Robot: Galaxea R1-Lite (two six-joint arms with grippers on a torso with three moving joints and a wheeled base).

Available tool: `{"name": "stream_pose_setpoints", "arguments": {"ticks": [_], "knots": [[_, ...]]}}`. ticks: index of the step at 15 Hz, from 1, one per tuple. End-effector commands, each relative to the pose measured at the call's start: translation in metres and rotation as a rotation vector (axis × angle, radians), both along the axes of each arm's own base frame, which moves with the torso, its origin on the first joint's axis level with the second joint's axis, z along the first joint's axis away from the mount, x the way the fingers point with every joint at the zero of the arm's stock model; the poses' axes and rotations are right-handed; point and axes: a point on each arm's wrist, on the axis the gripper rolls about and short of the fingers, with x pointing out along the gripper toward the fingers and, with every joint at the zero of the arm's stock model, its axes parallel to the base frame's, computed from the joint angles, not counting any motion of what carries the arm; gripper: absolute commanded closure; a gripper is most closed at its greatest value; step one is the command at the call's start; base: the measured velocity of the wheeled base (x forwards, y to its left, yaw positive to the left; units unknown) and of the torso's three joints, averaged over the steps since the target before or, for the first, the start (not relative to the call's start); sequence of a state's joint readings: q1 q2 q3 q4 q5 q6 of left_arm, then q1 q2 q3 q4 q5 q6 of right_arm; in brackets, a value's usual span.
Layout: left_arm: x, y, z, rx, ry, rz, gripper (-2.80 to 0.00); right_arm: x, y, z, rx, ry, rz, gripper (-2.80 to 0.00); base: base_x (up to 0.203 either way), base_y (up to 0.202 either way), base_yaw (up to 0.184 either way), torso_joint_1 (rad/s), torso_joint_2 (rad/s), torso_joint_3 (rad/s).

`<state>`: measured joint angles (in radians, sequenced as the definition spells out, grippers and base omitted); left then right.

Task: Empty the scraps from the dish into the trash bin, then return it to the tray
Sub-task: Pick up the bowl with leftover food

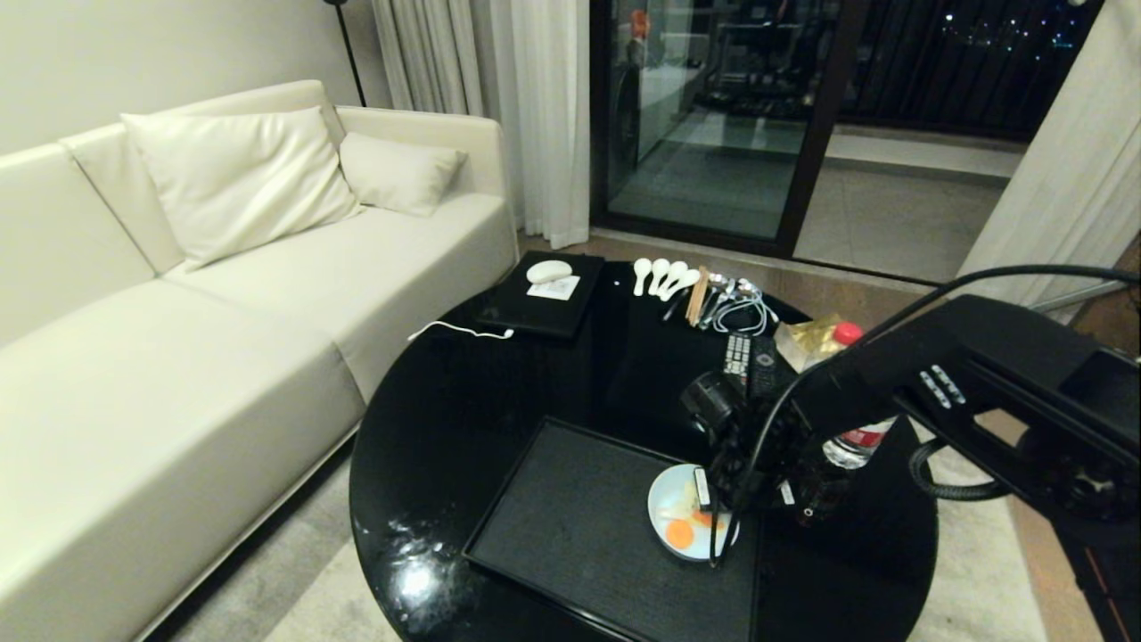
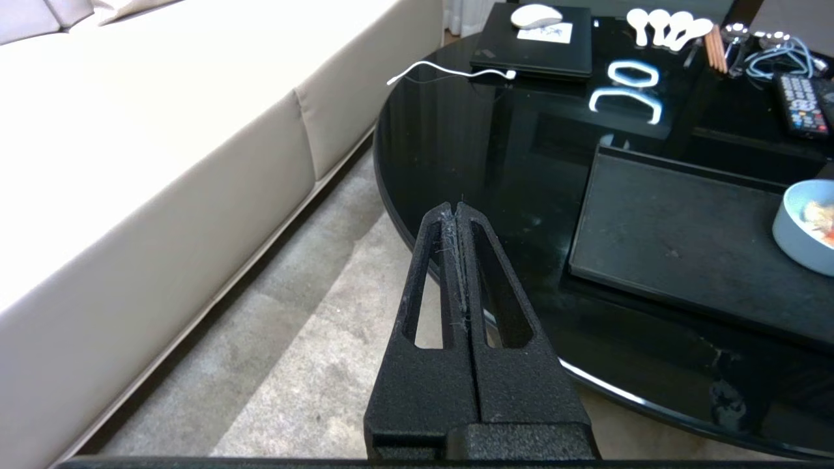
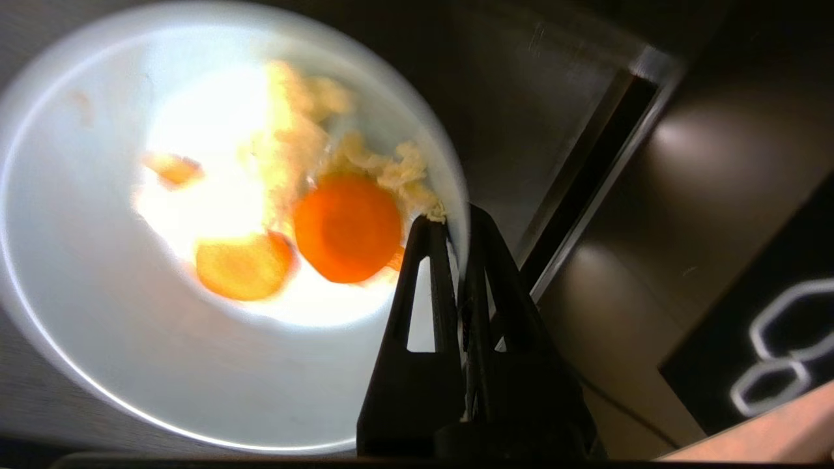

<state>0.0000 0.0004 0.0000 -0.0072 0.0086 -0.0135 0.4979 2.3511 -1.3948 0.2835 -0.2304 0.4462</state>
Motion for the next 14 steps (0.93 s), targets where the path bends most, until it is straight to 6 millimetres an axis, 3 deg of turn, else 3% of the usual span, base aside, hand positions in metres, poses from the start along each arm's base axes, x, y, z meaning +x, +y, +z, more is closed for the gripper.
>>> {"name": "stream_pose_setpoints", "arguments": {"ticks": [1, 9, 14], "knots": [[0.000, 0.000, 0.000, 0.000, -0.001, 0.001, 0.00, -0.001, 0.000, 0.001, 0.003, -0.003, -0.011, 0.00, 0.000, 0.000, 0.000, 0.000, 0.00, 0.000], [0.000, 0.000, 0.000, -0.002, -0.001, 0.001, 0.00, -0.002, -0.002, 0.008, 0.007, -0.019, -0.047, 0.00, 0.000, 0.000, 0.000, 0.000, 0.00, 0.000], [0.000, 0.000, 0.000, 0.000, -0.001, 0.001, 0.00, -0.013, -0.008, 0.035, 0.036, -0.050, -0.069, 0.00, 0.000, 0.000, 0.000, 0.000, 0.00, 0.000]]}}
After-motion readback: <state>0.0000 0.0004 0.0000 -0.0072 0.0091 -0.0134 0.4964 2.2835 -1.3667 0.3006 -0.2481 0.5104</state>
